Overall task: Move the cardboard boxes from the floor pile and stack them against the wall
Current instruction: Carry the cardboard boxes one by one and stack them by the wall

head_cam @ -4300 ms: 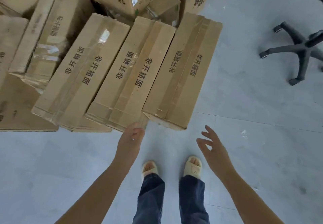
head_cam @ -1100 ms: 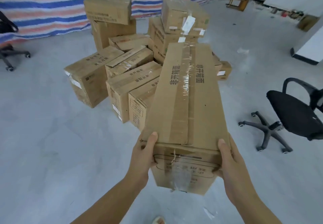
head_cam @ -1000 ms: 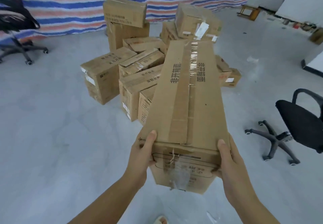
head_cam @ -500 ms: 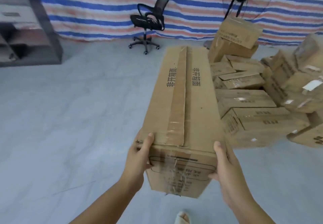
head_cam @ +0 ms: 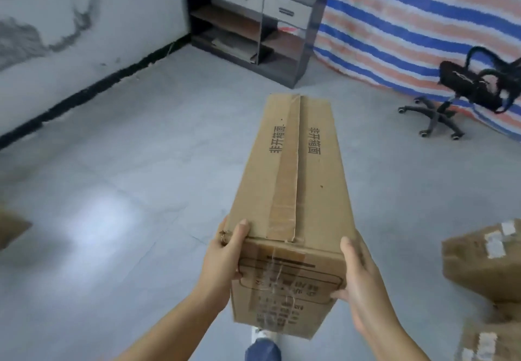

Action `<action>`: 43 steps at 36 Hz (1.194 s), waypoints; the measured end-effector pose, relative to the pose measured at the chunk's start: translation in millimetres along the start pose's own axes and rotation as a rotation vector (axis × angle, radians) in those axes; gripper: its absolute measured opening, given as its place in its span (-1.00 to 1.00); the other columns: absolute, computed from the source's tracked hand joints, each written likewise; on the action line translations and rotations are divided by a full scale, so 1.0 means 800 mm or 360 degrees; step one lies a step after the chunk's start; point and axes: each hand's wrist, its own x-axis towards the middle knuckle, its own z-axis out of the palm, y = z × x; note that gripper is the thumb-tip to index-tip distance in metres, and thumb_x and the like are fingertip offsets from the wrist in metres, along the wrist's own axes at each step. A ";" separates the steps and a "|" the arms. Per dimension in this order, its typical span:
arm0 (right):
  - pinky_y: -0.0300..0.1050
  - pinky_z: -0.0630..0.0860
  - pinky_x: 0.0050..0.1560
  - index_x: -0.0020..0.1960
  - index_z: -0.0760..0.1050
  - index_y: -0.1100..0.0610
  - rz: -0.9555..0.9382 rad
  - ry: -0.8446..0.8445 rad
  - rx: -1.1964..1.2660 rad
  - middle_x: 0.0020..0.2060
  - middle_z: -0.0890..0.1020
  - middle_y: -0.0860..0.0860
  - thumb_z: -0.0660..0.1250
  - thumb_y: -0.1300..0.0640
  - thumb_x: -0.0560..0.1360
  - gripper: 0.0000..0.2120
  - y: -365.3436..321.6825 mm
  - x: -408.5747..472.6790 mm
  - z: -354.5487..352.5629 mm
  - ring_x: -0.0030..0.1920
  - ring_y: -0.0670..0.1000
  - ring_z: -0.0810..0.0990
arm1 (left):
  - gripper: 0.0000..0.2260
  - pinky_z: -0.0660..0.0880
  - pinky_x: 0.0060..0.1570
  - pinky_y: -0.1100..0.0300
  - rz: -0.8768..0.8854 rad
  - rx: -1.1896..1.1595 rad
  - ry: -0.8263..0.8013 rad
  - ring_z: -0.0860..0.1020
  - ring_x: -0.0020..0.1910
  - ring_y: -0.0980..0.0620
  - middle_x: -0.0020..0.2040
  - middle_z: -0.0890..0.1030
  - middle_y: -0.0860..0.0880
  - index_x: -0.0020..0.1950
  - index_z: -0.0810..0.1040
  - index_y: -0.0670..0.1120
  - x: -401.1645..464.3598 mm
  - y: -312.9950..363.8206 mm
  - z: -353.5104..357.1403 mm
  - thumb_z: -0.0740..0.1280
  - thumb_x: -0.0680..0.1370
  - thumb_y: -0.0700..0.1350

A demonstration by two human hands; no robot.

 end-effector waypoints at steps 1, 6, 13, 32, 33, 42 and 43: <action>0.21 0.50 0.14 0.28 0.28 -0.35 -0.0003 -0.0072 -0.0034 0.10 0.52 -0.28 0.09 -0.13 0.61 -0.74 -0.009 0.014 0.010 0.08 -0.11 0.51 | -0.90 0.51 -0.13 0.04 0.0016 -0.0039 0.0061 0.57 -0.22 0.13 -0.31 0.61 0.18 -0.02 0.53 0.08 0.007 0.005 -0.003 0.30 0.55 0.07; 0.18 0.50 0.15 0.34 0.29 -0.32 -0.0083 -0.0437 -0.0243 0.12 0.54 -0.23 0.08 -0.14 0.61 -0.69 -0.055 0.069 0.069 0.13 -0.05 0.53 | -0.88 0.51 -0.39 0.20 0.0083 -0.0227 0.0378 0.61 -0.37 0.23 -0.28 0.63 0.16 0.06 0.51 0.06 0.032 0.028 -0.027 0.29 0.57 0.04; 0.18 0.48 0.25 0.29 0.38 -0.30 -0.0288 -0.1000 -0.0433 0.13 0.62 -0.16 0.08 -0.10 0.63 -0.73 -0.100 0.098 0.183 0.17 -0.04 0.58 | -0.89 0.50 -0.38 0.25 0.0176 -0.0480 0.0836 0.62 -0.33 0.24 -0.15 0.65 0.07 0.06 0.52 0.07 0.049 0.052 -0.091 0.29 0.56 0.04; 0.23 0.49 0.24 0.35 0.39 -0.22 -0.0437 -0.1542 -0.0645 0.16 0.61 -0.16 0.09 -0.06 0.63 -0.69 -0.183 0.052 0.623 0.18 -0.05 0.57 | -0.85 0.56 -0.13 -0.16 0.0273 -0.0798 0.1353 0.64 -0.17 0.05 -0.25 0.68 0.13 0.11 0.55 0.10 0.165 0.175 -0.426 0.28 0.57 0.04; 0.24 0.48 0.24 0.36 0.38 -0.22 -0.0430 -0.1551 -0.0651 0.17 0.61 -0.15 0.09 -0.06 0.63 -0.68 -0.189 0.050 0.644 0.20 -0.04 0.56 | -0.82 0.55 -0.15 -0.14 0.0277 -0.0797 0.1359 0.64 -0.18 0.07 -0.23 0.68 0.13 0.15 0.55 0.10 0.171 0.184 -0.443 0.28 0.57 0.05; 0.22 0.49 0.23 0.34 0.38 -0.20 -0.0444 -0.1641 -0.0699 0.14 0.61 -0.13 0.06 -0.05 0.64 -0.69 -0.236 0.052 0.790 0.16 -0.07 0.56 | -0.73 0.51 -0.40 0.18 0.0256 -0.0804 0.1398 0.64 -0.15 0.15 -0.07 0.67 0.10 0.27 0.50 0.09 0.239 0.257 -0.543 0.26 0.58 0.07; 0.22 0.50 0.22 0.36 0.37 -0.18 -0.0444 -0.1646 -0.0708 0.14 0.60 -0.12 0.06 -0.05 0.65 -0.68 -0.241 0.056 0.806 0.15 -0.07 0.56 | -0.74 0.50 -0.42 0.20 0.0252 -0.0809 0.1416 0.63 -0.15 0.15 -0.07 0.67 0.10 0.26 0.50 0.09 0.250 0.265 -0.552 0.26 0.58 0.06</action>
